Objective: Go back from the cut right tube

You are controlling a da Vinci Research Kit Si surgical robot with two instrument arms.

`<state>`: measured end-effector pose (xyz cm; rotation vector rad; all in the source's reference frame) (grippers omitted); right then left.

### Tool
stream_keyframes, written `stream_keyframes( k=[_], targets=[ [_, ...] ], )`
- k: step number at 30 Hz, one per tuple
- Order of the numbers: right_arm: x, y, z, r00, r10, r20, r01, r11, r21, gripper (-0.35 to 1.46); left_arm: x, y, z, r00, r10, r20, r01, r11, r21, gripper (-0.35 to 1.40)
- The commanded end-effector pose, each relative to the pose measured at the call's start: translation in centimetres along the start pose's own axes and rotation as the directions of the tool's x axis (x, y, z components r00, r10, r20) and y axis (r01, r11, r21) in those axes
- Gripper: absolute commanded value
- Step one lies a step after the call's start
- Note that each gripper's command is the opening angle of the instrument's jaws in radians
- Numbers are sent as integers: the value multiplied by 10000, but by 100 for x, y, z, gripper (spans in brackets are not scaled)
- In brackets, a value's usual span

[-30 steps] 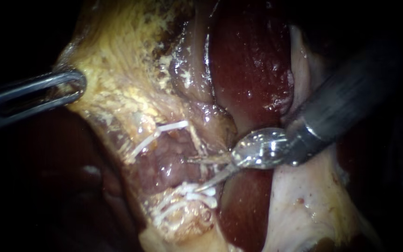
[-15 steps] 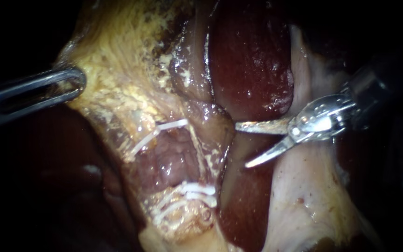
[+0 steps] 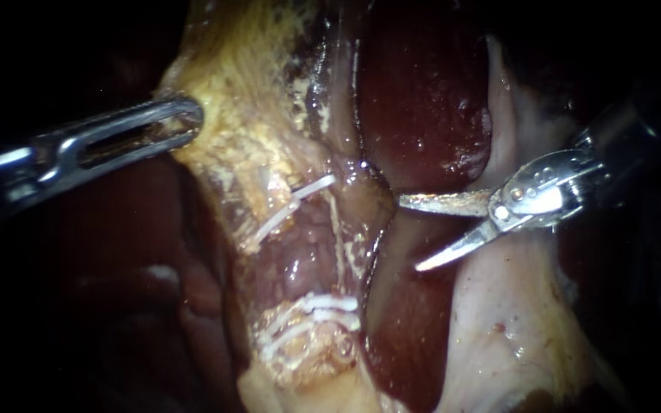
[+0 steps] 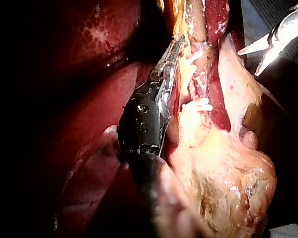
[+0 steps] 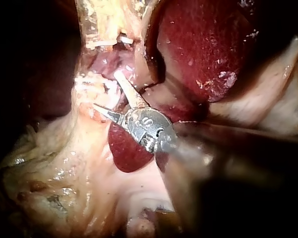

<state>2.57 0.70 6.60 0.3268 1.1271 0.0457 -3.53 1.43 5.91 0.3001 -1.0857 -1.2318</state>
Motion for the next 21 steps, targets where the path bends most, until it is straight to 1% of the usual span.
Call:
stream_keyframes(
  k=[1, 3, 6, 12, 21],
  targets=[
    [0, 0, 0, 10000, 10, 6, -10, 10000, -3, 143, 4, 1, 9, 10000, 30, -78, -29, 10000, 67, -35],
    [1, 0, 0, 10000, 12, 6, -12, 10000, -2, 143, 11, 1, 25, 9999, 68, -117, -66, 9998, 164, -35],
    [1, 0, 0, 10000, 15, 6, -15, 10000, -2, 143, 17, -1, 35, 9998, 120, -185, -116, 9996, 247, -35],
    [1, 1, 0, 10000, 20, 8, -20, 10000, -5, 143, 21, -5, 38, 9997, 145, -194, -139, 9995, 300, -35],
    [2, 0, -1, 10000, 20, 4, -20, 10000, 5, 143, 24, -5, 41, 9995, 171, -255, -163, 9993, 326, -35]
  ],
)
